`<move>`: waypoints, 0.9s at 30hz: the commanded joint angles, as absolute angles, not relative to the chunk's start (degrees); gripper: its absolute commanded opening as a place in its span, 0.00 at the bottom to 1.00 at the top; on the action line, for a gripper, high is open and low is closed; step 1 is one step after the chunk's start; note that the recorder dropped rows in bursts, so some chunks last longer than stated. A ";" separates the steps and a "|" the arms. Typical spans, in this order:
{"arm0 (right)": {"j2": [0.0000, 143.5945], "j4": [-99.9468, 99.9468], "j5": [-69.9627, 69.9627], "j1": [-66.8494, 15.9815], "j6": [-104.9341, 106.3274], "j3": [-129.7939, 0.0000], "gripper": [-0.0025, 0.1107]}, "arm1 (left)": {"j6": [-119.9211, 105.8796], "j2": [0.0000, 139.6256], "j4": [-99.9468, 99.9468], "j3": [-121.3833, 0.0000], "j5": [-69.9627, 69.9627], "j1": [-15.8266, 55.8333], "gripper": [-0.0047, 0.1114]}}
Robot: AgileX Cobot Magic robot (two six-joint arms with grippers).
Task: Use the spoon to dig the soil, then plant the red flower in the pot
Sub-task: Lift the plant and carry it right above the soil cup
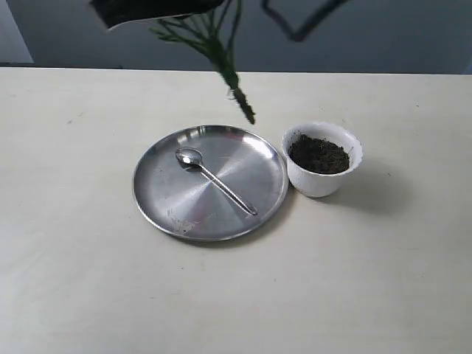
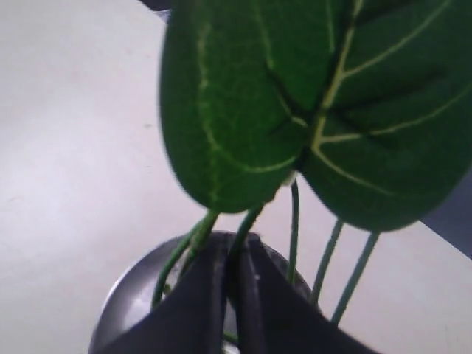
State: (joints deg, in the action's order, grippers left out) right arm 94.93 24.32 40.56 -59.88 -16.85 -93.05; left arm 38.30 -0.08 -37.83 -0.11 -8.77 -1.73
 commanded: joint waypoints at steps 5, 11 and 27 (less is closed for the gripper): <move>69.13 52.13 16.48 -48.12 -47.72 -58.43 0.02 | 38.39 0.00 -37.77 0.00 -8.89 -1.48 0.04; 69.85 80.08 0.00 -35.01 -71.55 -47.20 0.02 | 38.39 0.00 -37.77 0.00 -8.99 -1.48 0.04; 64.85 72.50 -9.40 -31.39 -71.79 -45.56 0.02 | 38.39 0.00 -37.77 0.00 -8.99 -1.48 0.04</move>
State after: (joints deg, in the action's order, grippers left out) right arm 67.01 72.50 -5.49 -31.69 -71.59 -47.06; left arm 38.30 -0.08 -37.83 -0.11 -8.77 -1.73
